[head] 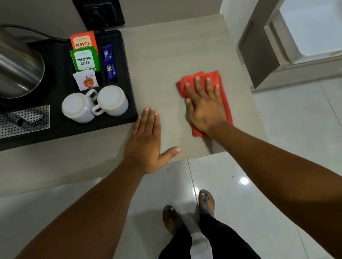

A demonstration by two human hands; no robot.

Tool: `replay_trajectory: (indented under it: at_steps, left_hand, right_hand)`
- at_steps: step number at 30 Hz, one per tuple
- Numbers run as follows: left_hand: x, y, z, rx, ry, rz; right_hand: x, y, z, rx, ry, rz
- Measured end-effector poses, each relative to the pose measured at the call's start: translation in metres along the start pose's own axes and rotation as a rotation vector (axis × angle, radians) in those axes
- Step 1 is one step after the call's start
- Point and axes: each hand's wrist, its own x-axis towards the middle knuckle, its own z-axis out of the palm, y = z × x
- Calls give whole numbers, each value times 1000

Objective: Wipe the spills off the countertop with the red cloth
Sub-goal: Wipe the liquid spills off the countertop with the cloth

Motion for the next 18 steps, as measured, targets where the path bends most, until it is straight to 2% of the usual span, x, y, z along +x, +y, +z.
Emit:
replay_trajectory:
  at_steps: [2,5,9,13,18]
  left_hand:
    - [0,-2,0,-2,-2,-7]
    - [1,-2,0,5,-13,-21]
    - [1,-3,5,-42,7,-45]
    - [1,-4,6,-56,24,-29]
    - [1,-2,1,-71,12,-33]
  right_hand:
    - [-19,14,-1,-8,-8,-96]
    - [-2,48,-13,7,11,23]
    - [82,62,-30,-34,42,136]
    - [166,34,-34,-47,11,117]
    - [178,-41,-13,-37,-27,-129]
